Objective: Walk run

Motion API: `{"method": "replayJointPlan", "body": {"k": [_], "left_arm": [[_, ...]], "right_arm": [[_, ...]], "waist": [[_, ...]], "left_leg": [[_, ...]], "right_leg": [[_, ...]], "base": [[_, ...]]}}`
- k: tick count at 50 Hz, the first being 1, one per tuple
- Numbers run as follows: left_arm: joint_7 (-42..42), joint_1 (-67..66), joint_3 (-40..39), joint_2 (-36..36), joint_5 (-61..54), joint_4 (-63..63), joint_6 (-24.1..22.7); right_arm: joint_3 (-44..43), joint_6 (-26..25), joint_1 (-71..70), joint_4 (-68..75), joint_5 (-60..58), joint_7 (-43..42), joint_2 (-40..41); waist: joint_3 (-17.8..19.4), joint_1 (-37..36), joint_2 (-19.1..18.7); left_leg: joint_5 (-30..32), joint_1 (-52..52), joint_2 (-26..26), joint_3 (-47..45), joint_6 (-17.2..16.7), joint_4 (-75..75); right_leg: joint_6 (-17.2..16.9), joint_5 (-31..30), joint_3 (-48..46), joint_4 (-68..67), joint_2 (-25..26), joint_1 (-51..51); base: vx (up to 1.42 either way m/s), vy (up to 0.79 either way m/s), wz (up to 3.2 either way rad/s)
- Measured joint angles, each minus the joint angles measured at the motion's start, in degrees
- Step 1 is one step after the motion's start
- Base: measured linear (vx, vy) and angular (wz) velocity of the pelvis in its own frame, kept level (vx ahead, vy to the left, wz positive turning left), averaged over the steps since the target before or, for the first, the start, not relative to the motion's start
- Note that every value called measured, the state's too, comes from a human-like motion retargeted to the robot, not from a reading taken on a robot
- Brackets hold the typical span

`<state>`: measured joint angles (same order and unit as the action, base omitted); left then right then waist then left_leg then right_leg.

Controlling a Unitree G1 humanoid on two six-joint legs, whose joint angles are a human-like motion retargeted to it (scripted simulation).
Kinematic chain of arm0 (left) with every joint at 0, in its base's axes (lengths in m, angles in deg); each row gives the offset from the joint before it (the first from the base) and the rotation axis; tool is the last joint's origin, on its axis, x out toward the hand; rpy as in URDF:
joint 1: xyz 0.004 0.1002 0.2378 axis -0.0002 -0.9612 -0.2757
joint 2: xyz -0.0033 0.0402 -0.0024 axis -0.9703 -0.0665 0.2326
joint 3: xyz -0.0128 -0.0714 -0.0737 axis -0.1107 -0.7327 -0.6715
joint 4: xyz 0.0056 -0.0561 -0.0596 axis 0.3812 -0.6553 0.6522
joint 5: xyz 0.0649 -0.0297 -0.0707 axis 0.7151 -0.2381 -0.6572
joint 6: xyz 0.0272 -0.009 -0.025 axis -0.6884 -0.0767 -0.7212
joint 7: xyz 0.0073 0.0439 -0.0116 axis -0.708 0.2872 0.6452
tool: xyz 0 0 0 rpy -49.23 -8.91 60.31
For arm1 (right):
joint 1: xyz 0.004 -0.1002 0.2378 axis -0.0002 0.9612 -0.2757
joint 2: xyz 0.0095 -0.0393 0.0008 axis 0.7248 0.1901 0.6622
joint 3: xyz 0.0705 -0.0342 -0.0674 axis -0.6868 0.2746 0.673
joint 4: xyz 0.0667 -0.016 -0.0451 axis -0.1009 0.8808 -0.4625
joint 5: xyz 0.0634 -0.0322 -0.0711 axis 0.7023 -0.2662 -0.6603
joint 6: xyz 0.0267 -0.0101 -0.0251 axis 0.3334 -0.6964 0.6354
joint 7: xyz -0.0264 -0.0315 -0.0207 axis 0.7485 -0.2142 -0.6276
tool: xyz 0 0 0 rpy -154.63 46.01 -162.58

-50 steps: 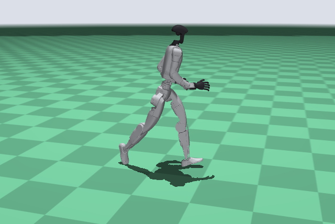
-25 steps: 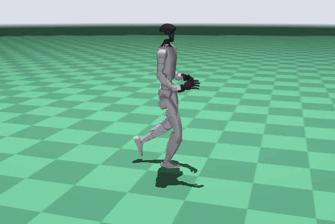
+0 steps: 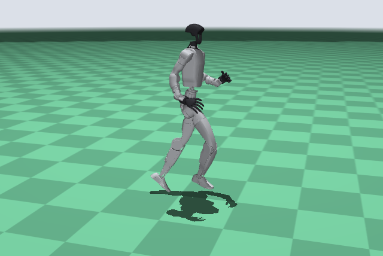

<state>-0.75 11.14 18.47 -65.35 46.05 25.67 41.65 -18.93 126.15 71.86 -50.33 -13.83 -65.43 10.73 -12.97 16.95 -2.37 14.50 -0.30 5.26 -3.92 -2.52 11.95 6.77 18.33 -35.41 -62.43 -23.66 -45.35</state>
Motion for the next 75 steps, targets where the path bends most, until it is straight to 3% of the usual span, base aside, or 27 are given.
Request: {"method": "replayJointPlan", "body": {"k": [2, 5, 9, 13, 15, 20, 23, 25, 27, 31, 35, 38, 40, 43, 45, 48, 50, 53, 55, 57, 60, 62, 65, 68, 71, 73, 75], "left_arm": [[2.07, -2.04, 0.77, -1.03, 1.95, 5.74, 4.23], [1.80, -5.05, -2.41, -1.49, 0.06, 8.39, 8.18], [2.47, -11.13, -9.62, 4.74, 9.12, -5.87, 2.77], [5.21, -20.21, -11.26, 11.06, 9.40, -25.37, -0.06], [0.23, -20.86, -17.17, 15.45, 1.28, -30.33, -1.62], [-1.05, -27.23, -21.83, -1.22, -8.37, -16.22, -4.10], [-0.88, -22.00, -20.68, -4.31, -11.86, -11.67, -2.51], [-0.76, -14.08, -17.09, -4.90, -12.41, -11.52, -2.63], [-2.14, -5.38, -12.94, -1.77, -9.52, -15.62, -2.17], [-7.67, 0.38, -7.80, -0.74, -9.23, -16.65, 1.82], [-3.84, -7.42, -9.98, -9.76, -14.68, 4.20, 4.07], [-1.23, -11.73, -7.28, -4.89, -13.97, 10.50, 4.81], [0.29, -13.76, -8.22, -2.81, -10.94, 13.60, 6.81], [2.47, -16.69, -10.33, -2.54, -4.76, 11.48, 7.38], [2.12, -17.82, -11.56, 0.77, 0.38, 3.87, 5.76], [0.61, -20.49, -11.52, 4.10, 10.12, -11.55, 0.57], [1.70, -22.46, -9.94, 2.08, 11.88, -15.70, -2.01], [4.55, -25.43, -12.63, 0.32, 11.46, -10.82, -8.24], [8.18, -27.99, -15.14, -0.87, 11.25, -6.91, -9.73], [10.64, -27.48, -16.24, -0.06, 11.66, -5.29, -8.96], [12.12, -21.23, -16.01, -0.55, 11.87, -5.88, -7.00], [10.76, -14.96, -14.77, -3.67, 12.63, -6.76, -7.46], [7.93, -5.56, -9.34, -4.84, 14.03, -9.21, -7.95], [4.61, -2.03, -5.81, -4.71, 10.22, -7.37, -5.63], [5.47, -1.20, -4.60, -6.02, 5.72, 1.05, -2.90], [6.04, -1.66, -3.52, -5.20, 3.76, 5.00, -1.52], [6.12, -2.47, -1.40, -3.63, 1.58, 7.56, 1.38]], "right_arm": [[-0.54, 1.60, 1.71, -1.58, -0.46, -12.92, -3.02], [-0.88, -2.58, -4.85, -0.79, -7.10, -26.67, -4.09], [5.87, 3.14, -18.44, 1.72, -7.79, -22.30, 0.04], [10.56, 4.34, -29.83, 1.53, -11.04, -17.43, 4.11], [13.10, 4.74, -35.82, -4.47, -13.88, -17.55, 1.82], [20.57, -7.96, -37.86, -17.58, -20.68, -11.50, -3.52], [18.25, -6.73, -33.09, -15.82, -16.60, -11.51, 0.04], [11.94, -7.57, -27.93, -11.44, -18.31, -11.01, 3.55], [8.08, -8.61, -22.99, -4.52, -21.64, -15.92, 6.57], [9.56, -4.74, -10.50, 9.03, -29.36, -19.24, 2.11], [4.60, -4.18, -5.04, 5.58, -35.57, -28.42, -5.72], [0.24, -1.45, -1.54, 3.11, -32.71, -34.91, -3.81], [-0.07, -0.25, -3.00, 0.39, -29.84, -36.70, -2.85], [4.32, 0.12, -11.58, -0.62, -27.82, -36.69, 0.21], [8.58, 0.43, -17.75, -1.90, -27.54, -35.11, 1.06], [12.93, -1.09, -26.25, -5.66, -26.01, -31.17, 5.71], [13.73, -4.10, -33.01, -10.33, -24.83, -26.09, 7.94], [10.61, -13.90, -37.04, -18.53, -30.42, -15.31, 6.71], [11.23, -18.29, -36.38, -21.62, -30.31, -11.94, 5.72], [12.90, -15.46, -34.76, -23.90, -27.18, -11.05, 4.90], [13.05, -13.17, -29.54, -21.66, -27.48, -10.23, 3.70], [7.71, -14.35, -24.98, -15.43, -31.50, -11.54, 4.35], [2.83, -14.42, -15.42, -1.88, -34.65, -18.54, 5.46], [3.68, -6.17, -5.57, 2.69, -28.71, -15.74, 1.94], [-0.54, -0.30, -0.48, -0.98, -26.45, -22.22, -2.72], [-2.29, 1.51, 2.23, -4.10, -24.49, -30.26, -4.02], [-2.54, 2.04, 2.77, -6.90, -23.28, -36.31, -4.70]], "waist": [[0.38, 5.88, -1.30], [2.58, 10.32, -0.17], [3.32, 0.24, 9.41], [2.87, -14.00, 10.80], [2.63, -19.95, 6.17], [4.96, -33.93, 11.55], [4.36, -36.28, 13.27], [7.01, -35.59, 9.05], [8.64, -28.80, 6.04], [4.94, -15.28, 3.70], [1.51, -2.15, 3.70], [2.32, 7.24, -0.57], [2.21, 11.55, 0.02], [2.10, 12.72, 4.89], [1.59, 7.24, 9.94], [3.81, -3.26, 14.75], [4.74, -13.05, 13.90], [4.17, -23.55, 7.52], [5.37, -29.84, 9.15], [5.88, -34.54, 11.27], [4.65, -34.23, 11.75], [6.15, -33.22, 5.21], [9.26, -29.32, 2.10], [4.81, -17.75, 1.25], [2.02, -6.36, 1.23], [2.23, -1.33, -1.43], [2.69, 5.16, -2.76]], "left_leg": [[13.49, -7.21, -5.07, -10.91, -4.26, -3.00], [15.50, -10.41, -3.67, -10.42, 0.91, 6.41], [6.68, -9.82, 4.16, -21.31, 5.07, 24.60], [-12.69, 11.25, -3.12, -22.01, 7.70, 47.62], [-20.15, 25.16, -8.93, -16.35, 5.26, 47.77], [-23.89, 41.26, -8.38, -15.08, 5.14, 10.94], [-25.02, 47.01, -8.95, -9.99, 2.82, -0.14], [-17.28, 45.21, -8.73, -4.49, 2.09, 2.37], [-25.03, 43.81, -8.32, 2.83, 7.58, 21.18], [-42.21, 28.63, -11.49, -0.90, 5.69, 26.82], [-19.71, 7.09, -1.72, -5.51, 0.11, 4.18], [7.89, -3.52, -5.22, -7.71, -6.83, -3.06], [13.34, -7.42, -1.80, -6.85, -4.02, -2.35], [9.26, -12.28, -0.24, -17.45, 0.05, 8.05], [6.94, -12.14, 2.81, -23.46, 2.63, 20.53], [-1.04, -0.46, 4.01, -23.71, 6.34, 42.88], [-9.64, 13.99, -2.54, -22.74, 4.58, 52.70], [-18.09, 33.43, -9.10, -16.41, 5.04, 44.21], [-20.05, 38.83, -8.87, -17.08, 5.71, 26.87], [-21.27, 42.24, -8.17, -11.54, 4.11, 7.41], [-21.15, 46.62, -8.50, -6.62, 0.74, -4.48], [-14.04, 46.21, -10.06, -2.03, 3.87, 4.47], [-33.42, 43.39, -13.47, 1.39, 7.27, 30.78], [-39.69, 27.30, -10.19, -1.29, 6.25, 23.14], [-23.00, 11.37, -2.02, -1.78, 2.35, 5.35], [-2.13, 3.02, -3.45, -2.50, -4.67, -1.01], [10.23, -3.07, -6.57, -8.42, -9.44, -3.85]], "right_leg": [[-1.36, 4.12, 2.89, 22.92, 3.78, 0.22], [-2.67, 9.27, 12.96, 40.31, 7.94, 0.63], [6.47, 8.52, 20.89, 24.06, 6.91, 5.75], [-2.74, 13.19, 20.82, 26.34, 8.23, 26.23], [-5.77, 4.82, 10.83, 39.37, 16.38, 39.12], [-21.77, -39.47, 13.46, 54.89, 19.41, 54.52], [-21.48, -44.59, 9.08, 49.44, 21.90, 58.14], [-20.22, -45.36, 7.50, 37.70, 27.76, 60.56], [-21.06, -42.22, 3.14, 21.41, 31.41, 56.83], [-17.05, -23.50, 6.34, -11.33, 21.75, 30.25], [-2.14, -5.59, 1.17, -6.30, 4.28, 7.10], [-2.17, -2.10, -0.38, 22.99, 6.90, 1.89], [-3.85, 2.74, 9.78, 39.18, 9.57, -0.94], [-1.17, 2.36, 18.48, 43.21, 8.12, 0.30], [7.43, 0.87, 21.20, 31.56, 7.98, 2.33], [-1.52, 9.25, 27.72, 19.81, 1.80, 11.22], [-4.36, 11.82, 24.09, 26.07, 5.91, 23.16], [-10.69, -3.73, 12.67, 45.18, 16.80, 40.85], [-16.72, -23.14, 15.81, 51.23, 18.62, 48.06], [-21.77, -38.75, 12.81, 55.42, 20.22, 52.62], [-18.52, -39.15, 10.20, 47.95, 21.17, 57.22], [-12.41, -34.44, 6.73, 33.86, 27.39, 58.83], [-13.15, -25.57, 8.62, 2.03, 27.78, 49.07], [-11.29, -15.43, 7.05, -16.82, 19.89, 28.00], [-8.84, -7.16, 3.47, -11.40, 8.68, 11.47], [-4.66, -3.80, -3.16, 2.47, 5.76, 6.70], [-5.14, -0.09, -3.49, 22.45, 6.94, 3.48]], "base": [[2.87, -0.79, 1.22], [2.43, -0.77, -0.07], [3.03, -0.51, -1.97], [3.07, -0.11, -0.27], [2.62, -0.05, -0.27], [1.99, -0.30, -1.02], [2.44, -0.26, 0.14], [2.72, -0.30, 1.91], [1.57, -0.45, 2.06], [2.54, -0.40, -0.10], [2.41, -0.23, -0.19], [2.56, -0.31, 1.30], [2.50, -0.56, 0.64], [2.41, -0.45, -0.50], [3.02, -0.33, -1.50], [3.16, -0.09, -0.57], [3.03, -0.14, -0.26], [2.13, -0.04, -0.49], [2.41, -0.24, -1.22], [2.02, -0.37, -1.34], [2.00, -0.14, 0.21], [3.00, -0.28, 1.44], [2.97, -0.30, 0.87], [3.37, -0.32, 0.19], [2.61, -0.24, 0.78], [2.43, -0.28, 1.08], [1.68, -0.27, 1.49]]}}
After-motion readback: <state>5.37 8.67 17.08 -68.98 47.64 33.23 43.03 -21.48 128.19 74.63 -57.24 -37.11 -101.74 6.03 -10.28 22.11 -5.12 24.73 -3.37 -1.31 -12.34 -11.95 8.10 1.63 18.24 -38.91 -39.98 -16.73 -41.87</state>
